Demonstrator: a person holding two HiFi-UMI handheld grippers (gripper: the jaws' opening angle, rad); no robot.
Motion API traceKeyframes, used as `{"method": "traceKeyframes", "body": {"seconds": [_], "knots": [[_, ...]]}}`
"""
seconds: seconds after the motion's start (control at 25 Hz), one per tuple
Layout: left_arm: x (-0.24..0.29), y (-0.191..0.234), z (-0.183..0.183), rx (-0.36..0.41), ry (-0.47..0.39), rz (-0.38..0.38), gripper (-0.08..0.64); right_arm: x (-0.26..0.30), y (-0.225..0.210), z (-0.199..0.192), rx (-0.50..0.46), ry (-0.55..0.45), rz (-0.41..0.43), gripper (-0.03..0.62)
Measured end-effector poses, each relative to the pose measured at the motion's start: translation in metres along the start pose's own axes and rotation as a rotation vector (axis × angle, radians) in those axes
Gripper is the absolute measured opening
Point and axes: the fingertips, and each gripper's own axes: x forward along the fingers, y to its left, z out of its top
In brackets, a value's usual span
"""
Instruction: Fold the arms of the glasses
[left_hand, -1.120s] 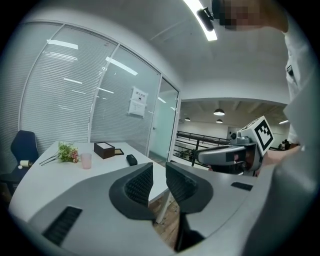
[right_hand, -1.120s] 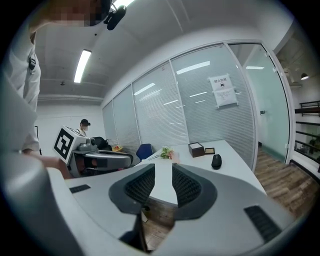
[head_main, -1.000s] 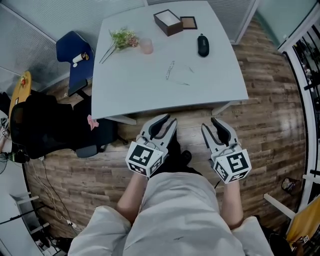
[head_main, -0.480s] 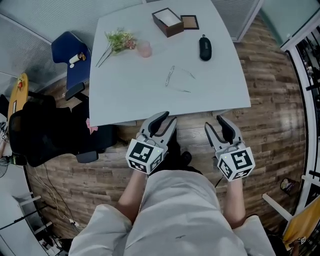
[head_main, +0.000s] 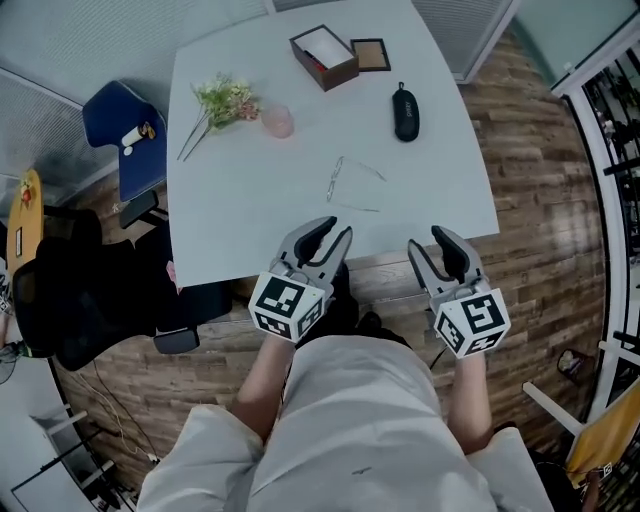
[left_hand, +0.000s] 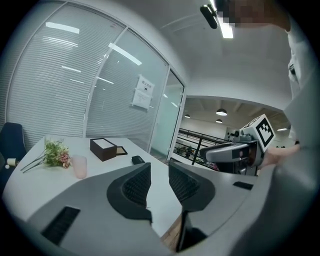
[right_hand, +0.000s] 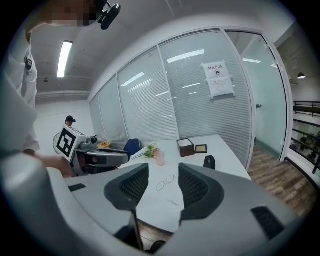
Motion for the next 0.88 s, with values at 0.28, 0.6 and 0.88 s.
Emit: {"method": "traceKeyframes", "body": {"seconds": [0.28,0.6,0.88], "knots": [[0.021,0.054,0.008,0.006,0.013,-0.021,0.116,0.044,-0.009,0.015,-0.004,0.018,-0.053,0.172],[0.037,0.101,0.012,0.002,0.027,-0.032,0.11,0.082,-0.009,0.022,0.005,0.027,-0.064,0.173],[0.041,0.12,0.007,-0.042,0.026,-0.019,0.097,0.103,0.003,0.015,-0.011,0.076,-0.022,0.173]]}}
